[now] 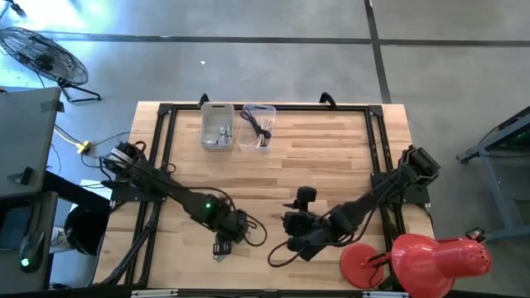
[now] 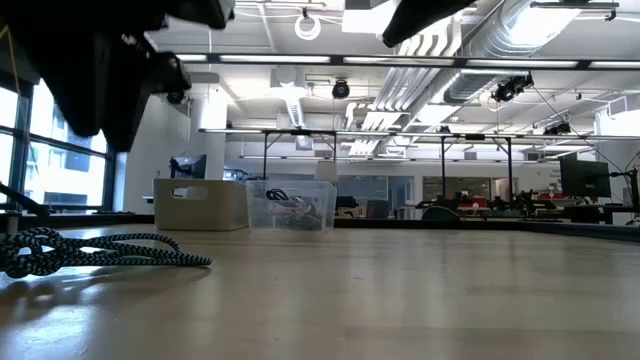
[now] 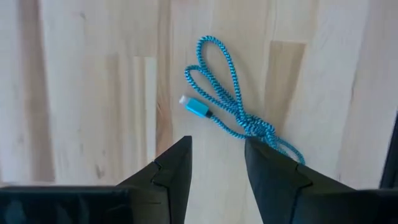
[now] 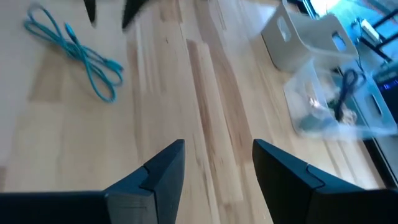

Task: Pick & Place USB Port
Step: Put the striped light blue charger cable into the transparent bin

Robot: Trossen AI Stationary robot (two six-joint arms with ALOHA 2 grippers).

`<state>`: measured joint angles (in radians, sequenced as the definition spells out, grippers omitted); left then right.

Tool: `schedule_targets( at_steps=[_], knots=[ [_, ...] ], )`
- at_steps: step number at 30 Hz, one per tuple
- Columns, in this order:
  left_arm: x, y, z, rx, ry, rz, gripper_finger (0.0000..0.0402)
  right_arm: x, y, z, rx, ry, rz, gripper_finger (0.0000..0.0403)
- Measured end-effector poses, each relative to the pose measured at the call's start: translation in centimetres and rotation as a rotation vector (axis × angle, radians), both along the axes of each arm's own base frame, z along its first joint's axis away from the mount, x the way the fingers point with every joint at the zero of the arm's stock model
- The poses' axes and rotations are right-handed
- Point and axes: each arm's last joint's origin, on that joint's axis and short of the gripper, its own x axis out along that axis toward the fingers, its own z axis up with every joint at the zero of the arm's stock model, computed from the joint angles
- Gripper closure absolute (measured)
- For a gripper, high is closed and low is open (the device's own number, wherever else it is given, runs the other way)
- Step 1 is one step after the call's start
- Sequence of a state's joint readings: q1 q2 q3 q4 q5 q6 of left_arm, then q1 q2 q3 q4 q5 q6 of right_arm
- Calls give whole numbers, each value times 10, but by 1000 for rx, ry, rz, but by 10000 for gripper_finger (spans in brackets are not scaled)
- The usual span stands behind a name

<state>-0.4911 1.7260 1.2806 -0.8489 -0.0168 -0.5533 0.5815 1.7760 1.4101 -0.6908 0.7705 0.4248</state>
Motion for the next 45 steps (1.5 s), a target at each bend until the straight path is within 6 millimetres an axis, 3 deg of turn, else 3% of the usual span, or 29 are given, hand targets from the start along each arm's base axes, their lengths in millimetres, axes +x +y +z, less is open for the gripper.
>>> schedule_targets(
  at_steps=[4, 10, 21, 33, 45],
  knots=[
    [4, -3, 15, -4, -23, 20, 257, -11, -2, 2, 12, 26, -50, 222],
    [1, -8, 18, -81, 17, 127, 257, -25, 6, 8, -9, 2, -63, 222],
    [16, -17, 2, -155, 10, 219, 257, -40, 22, 8, -34, -11, -28, 222],
    [16, -17, -29, -80, 168, 281, 256, -56, 36, 7, -45, -16, -10, 222],
    [17, -16, -33, -43, 167, 274, 256, -60, 41, 8, -45, -35, -7, 222]
  ],
)
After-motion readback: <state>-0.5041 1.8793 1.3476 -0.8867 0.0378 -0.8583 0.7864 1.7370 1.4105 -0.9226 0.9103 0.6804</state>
